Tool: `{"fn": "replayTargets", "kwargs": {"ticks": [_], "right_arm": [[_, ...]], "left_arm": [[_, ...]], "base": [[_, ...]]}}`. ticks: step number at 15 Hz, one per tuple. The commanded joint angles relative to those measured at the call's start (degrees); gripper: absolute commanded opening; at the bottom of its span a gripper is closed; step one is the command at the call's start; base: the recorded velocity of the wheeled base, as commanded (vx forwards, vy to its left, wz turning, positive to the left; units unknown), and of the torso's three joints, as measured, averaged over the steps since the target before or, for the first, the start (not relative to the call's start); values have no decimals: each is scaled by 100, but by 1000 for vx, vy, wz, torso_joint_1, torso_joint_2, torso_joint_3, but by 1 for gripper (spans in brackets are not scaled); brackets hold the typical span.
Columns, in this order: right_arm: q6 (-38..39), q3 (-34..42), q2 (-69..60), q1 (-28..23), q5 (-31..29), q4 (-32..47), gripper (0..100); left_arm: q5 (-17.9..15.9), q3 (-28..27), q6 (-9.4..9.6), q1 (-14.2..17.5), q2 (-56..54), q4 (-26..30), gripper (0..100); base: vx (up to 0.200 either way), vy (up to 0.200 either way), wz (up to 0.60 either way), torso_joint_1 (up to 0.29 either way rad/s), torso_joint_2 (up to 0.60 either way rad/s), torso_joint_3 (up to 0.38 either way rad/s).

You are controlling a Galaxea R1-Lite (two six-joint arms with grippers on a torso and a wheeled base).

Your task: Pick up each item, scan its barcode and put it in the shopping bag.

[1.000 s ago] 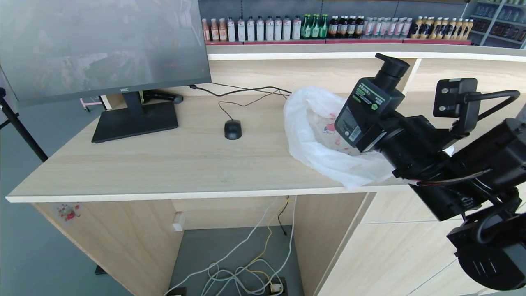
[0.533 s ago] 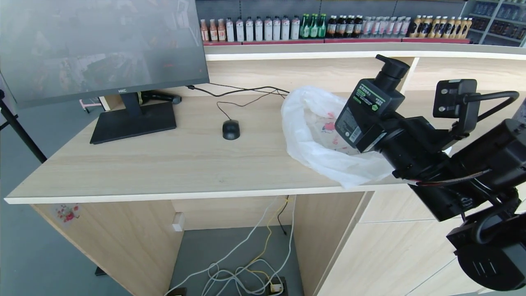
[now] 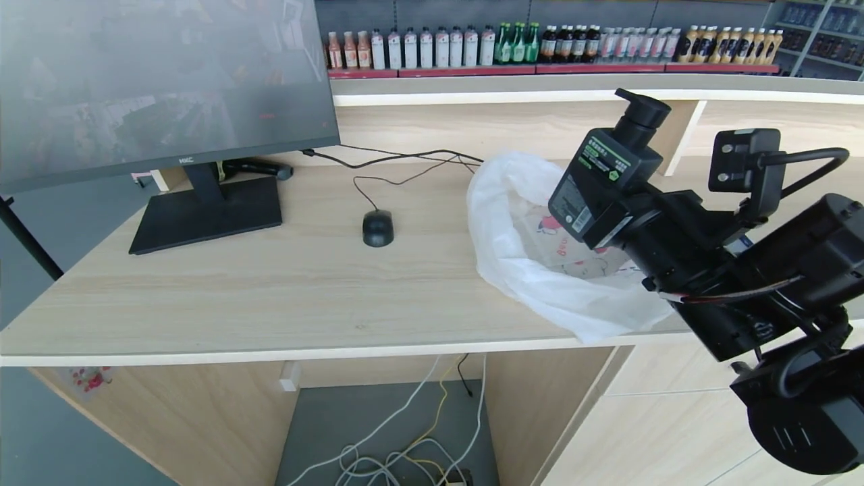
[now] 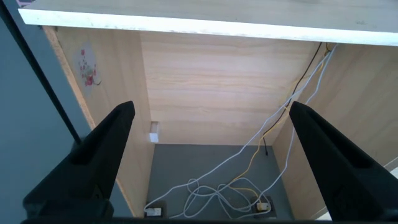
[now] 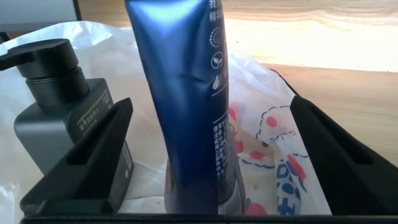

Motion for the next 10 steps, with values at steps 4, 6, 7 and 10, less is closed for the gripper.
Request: {"fn": "replayTargets", "kwargs": {"ticks": [4, 6, 7, 10], "right_arm": [[10, -176, 203, 0, 3, -9, 0], [19, -413, 484, 0, 3, -9, 0], [28, -545, 616, 8, 3, -9, 0], [54, -720, 959, -35, 12, -9, 0]], "left_arm": [[1, 1, 0, 0, -2, -7, 100], [1, 1, 0, 0, -2, 1, 100], [1, 1, 0, 0, -2, 1, 100], [1, 1, 0, 0, -2, 1, 100]], "base": [[0, 0, 0, 0, 0, 0], [0, 0, 0, 0, 0, 0], [0, 0, 0, 0, 0, 0], [0, 0, 0, 0, 0, 0]]}}
